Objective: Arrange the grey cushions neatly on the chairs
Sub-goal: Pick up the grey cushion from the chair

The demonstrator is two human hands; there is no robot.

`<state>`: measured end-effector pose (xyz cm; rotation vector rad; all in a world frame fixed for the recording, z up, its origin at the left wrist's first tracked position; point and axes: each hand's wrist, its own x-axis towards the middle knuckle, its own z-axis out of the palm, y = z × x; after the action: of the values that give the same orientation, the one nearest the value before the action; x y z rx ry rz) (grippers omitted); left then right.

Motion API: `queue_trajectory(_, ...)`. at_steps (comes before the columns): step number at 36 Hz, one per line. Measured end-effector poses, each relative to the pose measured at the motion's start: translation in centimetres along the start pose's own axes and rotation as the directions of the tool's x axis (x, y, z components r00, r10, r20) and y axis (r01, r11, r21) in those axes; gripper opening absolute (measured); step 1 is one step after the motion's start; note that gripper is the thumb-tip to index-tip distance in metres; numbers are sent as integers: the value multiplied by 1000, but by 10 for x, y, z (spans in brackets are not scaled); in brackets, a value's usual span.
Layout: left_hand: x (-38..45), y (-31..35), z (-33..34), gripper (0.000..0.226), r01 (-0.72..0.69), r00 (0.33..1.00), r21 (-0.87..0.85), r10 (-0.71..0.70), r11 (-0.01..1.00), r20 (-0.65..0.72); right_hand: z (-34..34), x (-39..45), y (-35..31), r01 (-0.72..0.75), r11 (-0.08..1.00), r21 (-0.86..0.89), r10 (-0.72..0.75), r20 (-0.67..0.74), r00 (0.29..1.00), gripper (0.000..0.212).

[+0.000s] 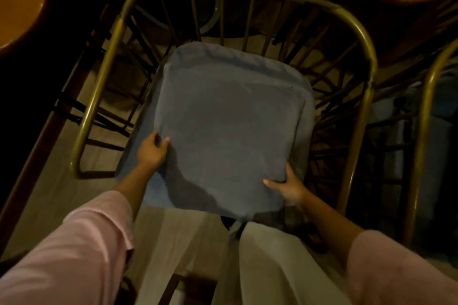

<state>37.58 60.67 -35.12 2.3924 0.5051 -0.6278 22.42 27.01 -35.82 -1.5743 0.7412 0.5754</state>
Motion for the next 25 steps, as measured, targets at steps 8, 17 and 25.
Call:
queue_trajectory(8, -48, 6, 35, 89, 133, 990, 52, -130, 990, -53, -1, -3, -3, -81, 989, -120, 69, -104, 992, 109)
queue_trajectory(17, -154, 124, 124, 91, -35, 999, -105, 33, 994, -24, -106, -71, -21, 239, 962, -136, -270, -319, 908, 95)
queue_trajectory(25, -280, 265, 212, 73, -317, 938, -254, 342, 914, 57, -297, -147, -4, 291, 953, -81, -277, -615, 738, 77)
